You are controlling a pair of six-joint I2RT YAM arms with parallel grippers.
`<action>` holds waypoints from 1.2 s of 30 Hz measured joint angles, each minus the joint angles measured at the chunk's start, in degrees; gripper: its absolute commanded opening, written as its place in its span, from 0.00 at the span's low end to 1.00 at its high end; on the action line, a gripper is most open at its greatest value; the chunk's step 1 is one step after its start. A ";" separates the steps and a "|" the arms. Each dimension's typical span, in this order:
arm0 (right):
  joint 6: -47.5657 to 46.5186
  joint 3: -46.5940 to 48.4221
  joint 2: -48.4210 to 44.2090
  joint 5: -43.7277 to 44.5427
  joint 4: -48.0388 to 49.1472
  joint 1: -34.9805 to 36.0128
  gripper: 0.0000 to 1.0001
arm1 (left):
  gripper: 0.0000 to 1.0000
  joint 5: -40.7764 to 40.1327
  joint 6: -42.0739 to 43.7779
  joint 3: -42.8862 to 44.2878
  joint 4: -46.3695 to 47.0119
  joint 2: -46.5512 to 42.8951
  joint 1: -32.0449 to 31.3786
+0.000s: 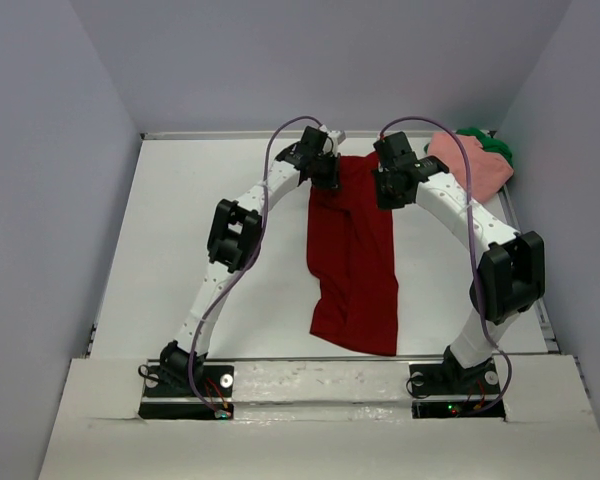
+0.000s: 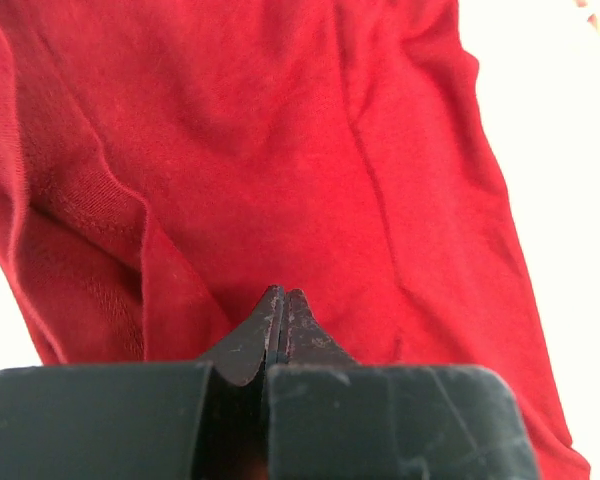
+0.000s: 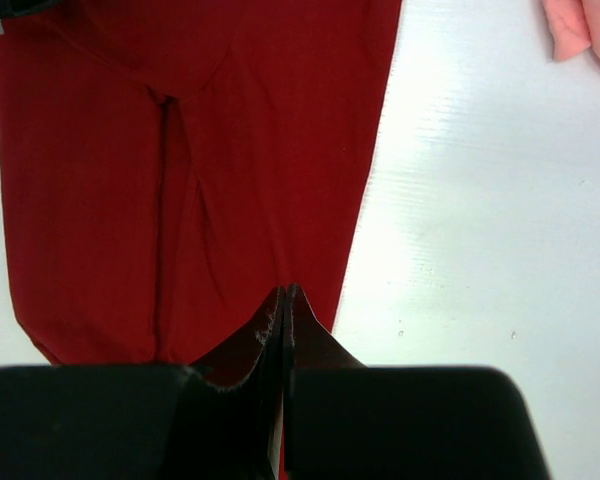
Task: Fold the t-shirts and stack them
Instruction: Fold the tshirt
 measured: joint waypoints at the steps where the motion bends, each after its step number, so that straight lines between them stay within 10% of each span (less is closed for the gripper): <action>1: 0.13 -0.11 0.00 0.15 0.07 0.00 0.00 | 0.00 0.20 -0.02 0.17 0.04 0.52 0.09; 36: 2.71 -5.31 -2.40 0.96 0.33 1.20 0.00 | 0.00 12.68 -9.57 7.74 3.50 9.57 16.92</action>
